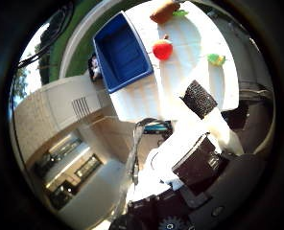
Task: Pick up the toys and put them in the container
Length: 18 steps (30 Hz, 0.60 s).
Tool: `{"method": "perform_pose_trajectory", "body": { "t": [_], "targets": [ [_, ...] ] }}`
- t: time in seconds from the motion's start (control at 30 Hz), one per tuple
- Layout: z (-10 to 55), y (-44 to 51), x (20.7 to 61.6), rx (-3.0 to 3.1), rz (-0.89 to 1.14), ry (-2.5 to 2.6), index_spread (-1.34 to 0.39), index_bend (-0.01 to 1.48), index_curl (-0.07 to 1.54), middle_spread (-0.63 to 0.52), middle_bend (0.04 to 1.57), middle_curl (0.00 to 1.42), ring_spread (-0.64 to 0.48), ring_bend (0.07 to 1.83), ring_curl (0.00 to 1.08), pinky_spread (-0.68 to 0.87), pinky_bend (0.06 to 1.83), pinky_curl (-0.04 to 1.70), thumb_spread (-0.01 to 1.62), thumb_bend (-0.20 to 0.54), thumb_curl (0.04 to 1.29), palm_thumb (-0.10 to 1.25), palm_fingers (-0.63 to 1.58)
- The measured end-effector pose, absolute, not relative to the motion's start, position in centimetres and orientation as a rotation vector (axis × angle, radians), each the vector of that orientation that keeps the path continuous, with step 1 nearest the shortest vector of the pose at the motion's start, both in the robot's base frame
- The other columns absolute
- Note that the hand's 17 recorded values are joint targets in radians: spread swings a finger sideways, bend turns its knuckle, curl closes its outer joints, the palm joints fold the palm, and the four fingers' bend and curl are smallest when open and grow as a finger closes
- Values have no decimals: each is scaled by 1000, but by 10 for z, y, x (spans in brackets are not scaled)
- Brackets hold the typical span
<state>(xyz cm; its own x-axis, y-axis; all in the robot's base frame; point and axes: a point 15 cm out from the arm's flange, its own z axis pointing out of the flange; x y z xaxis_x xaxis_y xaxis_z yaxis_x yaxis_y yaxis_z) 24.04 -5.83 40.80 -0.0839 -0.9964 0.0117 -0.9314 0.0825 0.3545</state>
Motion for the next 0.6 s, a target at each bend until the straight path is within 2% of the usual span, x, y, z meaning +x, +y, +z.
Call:
{"method": "perform_pose_trajectory", "body": {
  "t": [0.37, 0.6],
  "targets": [
    [399, -71, 267, 1898, -386, -2083, -170, 193, 355, 58, 171, 307, 283, 252, 316, 456, 433, 155, 1288, -17, 322, 686, 286],
    [382, -121, 272, 1881, -299, -2083, -169, 192, 356, 57, 170, 309, 278, 242, 316, 443, 417, 153, 1293, -17, 322, 687, 286]
  ]
}}
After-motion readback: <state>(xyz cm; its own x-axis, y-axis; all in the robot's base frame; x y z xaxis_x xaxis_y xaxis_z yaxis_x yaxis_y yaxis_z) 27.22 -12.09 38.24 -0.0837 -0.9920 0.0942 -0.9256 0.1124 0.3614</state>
